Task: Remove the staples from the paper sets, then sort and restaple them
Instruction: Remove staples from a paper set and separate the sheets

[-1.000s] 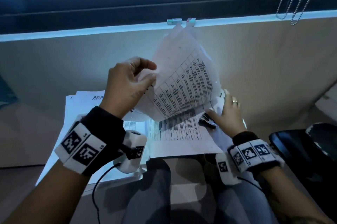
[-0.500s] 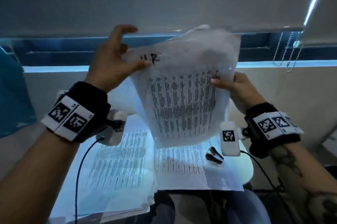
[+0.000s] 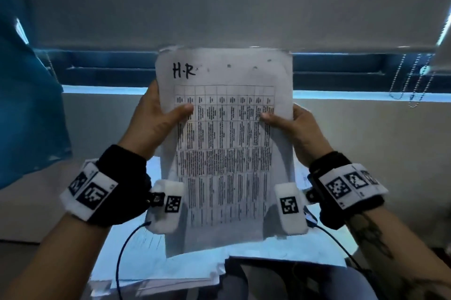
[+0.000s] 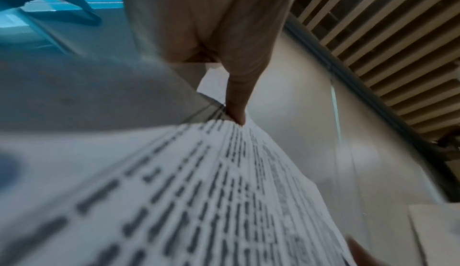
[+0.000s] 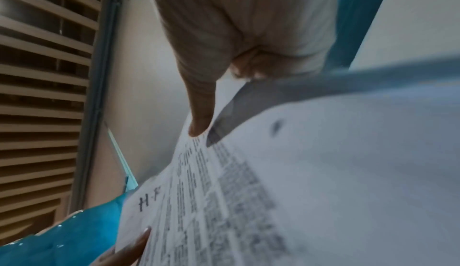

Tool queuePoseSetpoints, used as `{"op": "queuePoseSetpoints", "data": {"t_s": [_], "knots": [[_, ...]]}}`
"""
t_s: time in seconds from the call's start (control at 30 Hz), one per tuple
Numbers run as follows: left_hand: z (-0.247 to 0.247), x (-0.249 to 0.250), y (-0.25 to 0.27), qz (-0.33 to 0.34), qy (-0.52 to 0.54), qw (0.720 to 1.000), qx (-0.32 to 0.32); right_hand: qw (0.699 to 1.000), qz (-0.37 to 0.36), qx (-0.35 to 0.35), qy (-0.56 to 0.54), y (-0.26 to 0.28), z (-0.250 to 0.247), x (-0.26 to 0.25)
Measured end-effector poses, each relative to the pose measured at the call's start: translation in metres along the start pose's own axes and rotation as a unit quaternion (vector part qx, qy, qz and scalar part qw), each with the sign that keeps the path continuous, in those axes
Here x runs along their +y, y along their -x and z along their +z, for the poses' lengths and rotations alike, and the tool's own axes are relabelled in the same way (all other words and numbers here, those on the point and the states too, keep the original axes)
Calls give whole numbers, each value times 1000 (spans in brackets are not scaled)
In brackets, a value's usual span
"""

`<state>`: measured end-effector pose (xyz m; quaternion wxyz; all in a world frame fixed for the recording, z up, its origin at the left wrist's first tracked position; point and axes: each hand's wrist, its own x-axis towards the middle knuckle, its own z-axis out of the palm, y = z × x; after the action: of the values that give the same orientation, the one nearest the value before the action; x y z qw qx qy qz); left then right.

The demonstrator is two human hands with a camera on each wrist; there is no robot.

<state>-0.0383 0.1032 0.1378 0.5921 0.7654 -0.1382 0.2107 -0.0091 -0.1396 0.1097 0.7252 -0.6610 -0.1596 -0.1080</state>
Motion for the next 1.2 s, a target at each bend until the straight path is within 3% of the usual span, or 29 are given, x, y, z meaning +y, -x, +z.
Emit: {"op": "queuePoseSetpoints", "data": {"t_s": [0.13,0.27,0.33,0.43,0.5,0.6,0.77,0.87,1.0,1.1,1.2], "knots": [[-26,-30,-25,-69,-28,997,4,992,107,-45,56,4,3,25],[-50,-91,-42,-192,-70,977,-63,958,161,-27,237,26,-34,71],[-54,-132,-41,-254,-153,953,-68,894,171,-40,412,44,-57,95],[-49,-184,-36,-312,-310,896,-64,747,269,-107,599,73,-82,125],[-40,-200,-30,-334,-373,864,-47,716,310,-105,617,85,-87,140],[-30,-210,-26,-359,-409,838,-32,743,292,-75,597,90,-92,156],[-13,-209,-35,-302,-448,840,39,768,242,-9,593,86,-85,160],[18,-198,-46,-255,-482,838,-21,830,227,24,508,85,-76,155],[80,-181,-54,-237,-430,855,-166,914,271,71,292,85,-72,159],[121,-178,-53,-281,-384,840,-261,936,299,104,157,89,-75,169],[147,-180,-49,-322,-386,819,-277,948,283,95,110,94,-77,175]]}}
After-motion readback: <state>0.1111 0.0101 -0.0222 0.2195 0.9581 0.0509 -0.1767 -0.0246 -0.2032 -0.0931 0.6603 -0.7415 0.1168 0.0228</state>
